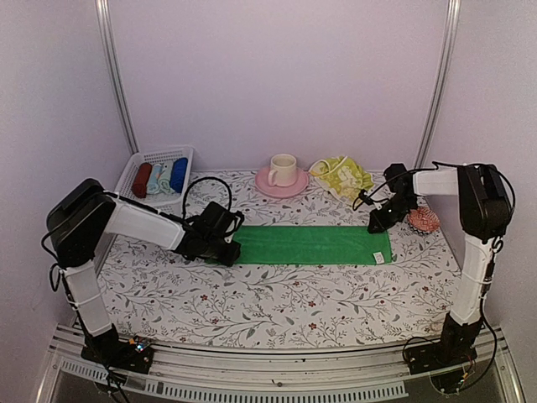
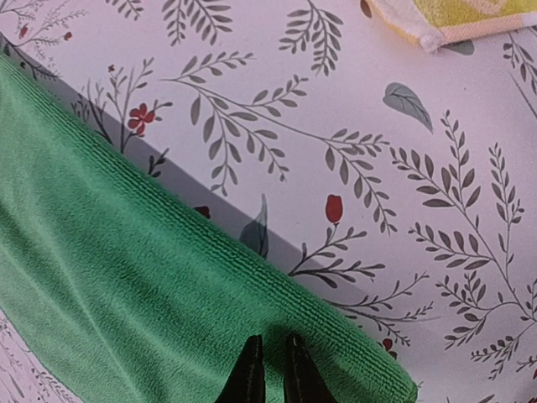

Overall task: Roll the towels
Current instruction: Smooth out the towel at the center of the board.

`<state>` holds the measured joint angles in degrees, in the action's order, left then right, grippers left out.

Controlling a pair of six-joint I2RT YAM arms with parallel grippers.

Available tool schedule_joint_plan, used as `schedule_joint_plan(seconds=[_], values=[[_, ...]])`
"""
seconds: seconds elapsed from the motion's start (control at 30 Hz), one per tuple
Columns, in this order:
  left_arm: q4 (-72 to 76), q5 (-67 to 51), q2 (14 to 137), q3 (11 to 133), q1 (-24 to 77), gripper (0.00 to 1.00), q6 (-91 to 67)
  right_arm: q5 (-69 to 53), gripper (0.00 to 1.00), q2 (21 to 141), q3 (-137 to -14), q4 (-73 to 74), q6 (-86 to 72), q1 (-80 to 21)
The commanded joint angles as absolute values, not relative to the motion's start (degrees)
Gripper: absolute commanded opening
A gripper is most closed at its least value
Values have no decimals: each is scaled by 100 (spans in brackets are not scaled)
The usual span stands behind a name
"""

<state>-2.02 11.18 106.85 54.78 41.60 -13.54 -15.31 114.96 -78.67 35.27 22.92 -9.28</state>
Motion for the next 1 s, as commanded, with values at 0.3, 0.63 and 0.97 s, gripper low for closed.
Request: schedule_joint_plan(seconds=[0.3,0.63,0.97], values=[[-480,950,10665,5164,4148,40,-1634,-598,13,11970,-8126,2977,1825,-927],[-493,1127,10362,5291,4149,71,-1604,-1138,41,11465,-8352,3366,1905,-923],[-327,1192,9908,5730,4194,92,-1390,-1455,64,10549,-7448,3749,1710,-629]])
